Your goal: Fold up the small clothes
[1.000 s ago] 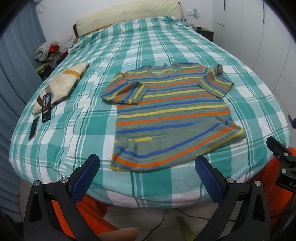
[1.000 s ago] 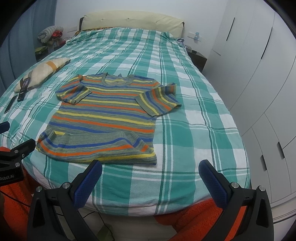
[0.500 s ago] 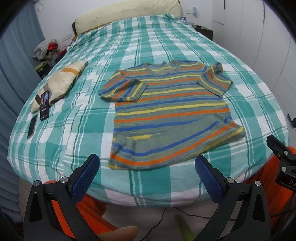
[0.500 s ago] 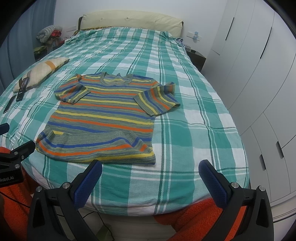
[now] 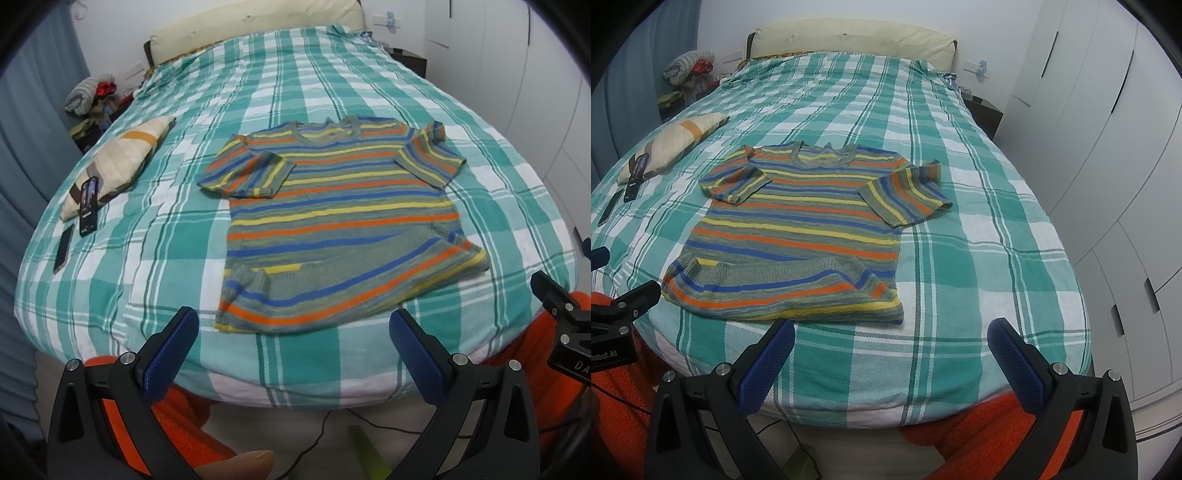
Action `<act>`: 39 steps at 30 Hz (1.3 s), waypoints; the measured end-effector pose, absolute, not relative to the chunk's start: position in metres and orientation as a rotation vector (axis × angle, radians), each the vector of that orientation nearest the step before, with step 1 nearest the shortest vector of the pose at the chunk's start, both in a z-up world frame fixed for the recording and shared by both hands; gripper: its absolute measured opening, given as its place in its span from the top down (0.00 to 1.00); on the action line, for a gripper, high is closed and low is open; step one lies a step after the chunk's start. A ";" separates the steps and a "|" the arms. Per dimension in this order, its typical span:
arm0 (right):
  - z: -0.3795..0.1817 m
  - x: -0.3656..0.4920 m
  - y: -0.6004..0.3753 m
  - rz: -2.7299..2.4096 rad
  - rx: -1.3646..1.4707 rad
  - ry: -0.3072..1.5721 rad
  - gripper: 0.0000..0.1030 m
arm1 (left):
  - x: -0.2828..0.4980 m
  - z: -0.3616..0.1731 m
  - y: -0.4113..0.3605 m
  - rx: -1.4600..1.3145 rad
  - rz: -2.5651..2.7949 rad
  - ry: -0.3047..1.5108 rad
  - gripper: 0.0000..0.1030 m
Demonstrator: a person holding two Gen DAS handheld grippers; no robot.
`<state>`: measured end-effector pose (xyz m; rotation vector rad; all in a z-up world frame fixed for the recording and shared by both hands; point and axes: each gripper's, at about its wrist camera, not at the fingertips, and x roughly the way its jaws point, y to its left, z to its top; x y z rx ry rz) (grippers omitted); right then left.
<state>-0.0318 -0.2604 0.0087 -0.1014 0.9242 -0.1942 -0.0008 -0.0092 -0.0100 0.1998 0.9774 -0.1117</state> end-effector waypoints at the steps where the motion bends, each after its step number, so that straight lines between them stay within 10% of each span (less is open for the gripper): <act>1: 0.008 -0.032 -0.260 -0.192 -0.104 0.924 0.00 | -0.001 -0.010 -0.009 0.199 -0.112 0.977 0.00; 39: -0.030 -0.012 -0.323 -0.013 0.080 0.998 0.00 | 0.033 -0.072 0.092 0.092 -0.072 1.104 0.01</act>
